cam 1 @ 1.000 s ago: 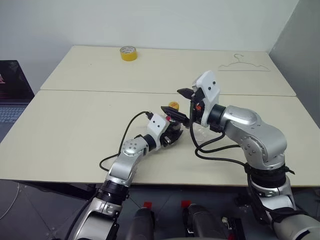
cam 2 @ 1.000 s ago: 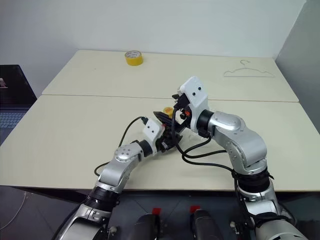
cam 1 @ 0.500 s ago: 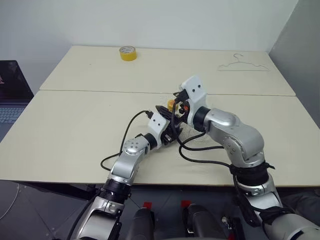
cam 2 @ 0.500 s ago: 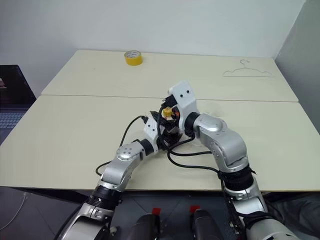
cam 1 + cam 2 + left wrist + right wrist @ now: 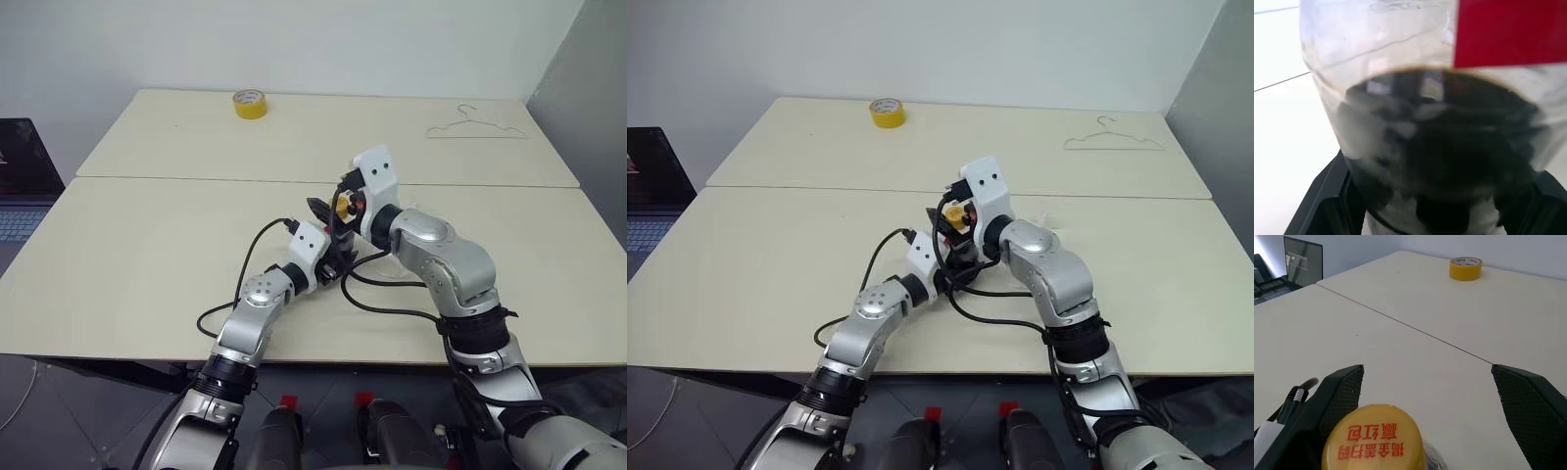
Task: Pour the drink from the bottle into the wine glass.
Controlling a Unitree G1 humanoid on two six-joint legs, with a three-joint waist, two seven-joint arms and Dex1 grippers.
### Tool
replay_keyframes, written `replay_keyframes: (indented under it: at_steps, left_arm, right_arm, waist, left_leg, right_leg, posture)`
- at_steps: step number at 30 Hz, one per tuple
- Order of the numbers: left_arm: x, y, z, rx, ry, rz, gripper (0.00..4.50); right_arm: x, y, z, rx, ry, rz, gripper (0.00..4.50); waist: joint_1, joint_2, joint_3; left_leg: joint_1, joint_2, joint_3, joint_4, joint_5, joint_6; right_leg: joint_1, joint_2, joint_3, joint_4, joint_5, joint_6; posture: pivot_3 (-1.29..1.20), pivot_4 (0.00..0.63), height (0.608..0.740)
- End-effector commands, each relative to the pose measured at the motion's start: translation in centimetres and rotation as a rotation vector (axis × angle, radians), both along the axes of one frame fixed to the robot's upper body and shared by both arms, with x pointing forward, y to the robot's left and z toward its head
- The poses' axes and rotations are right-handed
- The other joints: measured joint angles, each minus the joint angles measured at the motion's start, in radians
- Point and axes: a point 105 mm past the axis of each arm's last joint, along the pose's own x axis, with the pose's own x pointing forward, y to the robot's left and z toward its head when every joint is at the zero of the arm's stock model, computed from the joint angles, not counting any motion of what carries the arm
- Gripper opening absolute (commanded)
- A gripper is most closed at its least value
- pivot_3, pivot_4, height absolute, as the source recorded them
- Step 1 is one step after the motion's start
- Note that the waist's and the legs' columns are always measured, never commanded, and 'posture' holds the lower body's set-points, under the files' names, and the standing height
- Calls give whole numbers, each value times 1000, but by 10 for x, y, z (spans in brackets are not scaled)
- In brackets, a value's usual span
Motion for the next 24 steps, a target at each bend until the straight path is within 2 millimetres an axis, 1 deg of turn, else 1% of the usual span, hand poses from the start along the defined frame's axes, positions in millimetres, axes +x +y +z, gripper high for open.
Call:
replay_keyframes:
  at_steps: [1,9,21,24]
  left_arm:
    - [-4,7,-28,45,91,24,3244]
    - [-5,7,-29,40,100,17,3244]
    - [-3,14,-31,14,107,30,3244]
    - [-2,16,-32,13,106,33,3244]
  right_arm:
    - [3,-12,16,28,-57,-30,4461]
    - [-2,-24,17,25,-62,-24,4461]
    - [-20,-30,21,57,-44,46,4461]
    - [-27,-31,24,73,-43,94,4461]
  waist:
    - [0,0,0]
    - [0,0,0]
    - [0,0,0]
    - [0,0,0]
  left_leg:
    - [0,0,0,0,0,0]
    - [0,0,0,0,0,0]
    - [0,0,0,0,0,0]
    - [0,0,0,0,0,0]
  right_leg:
    - [0,0,0,0,0,0]
    - [0,0,0,0,0,0]
    - [0,0,0,-1,0,0]
    - [0,0,0,-1,0,0]
  posture:
    - [0,150,740]
    - [0,150,740]
    - [0,150,740]
    - [0,150,740]
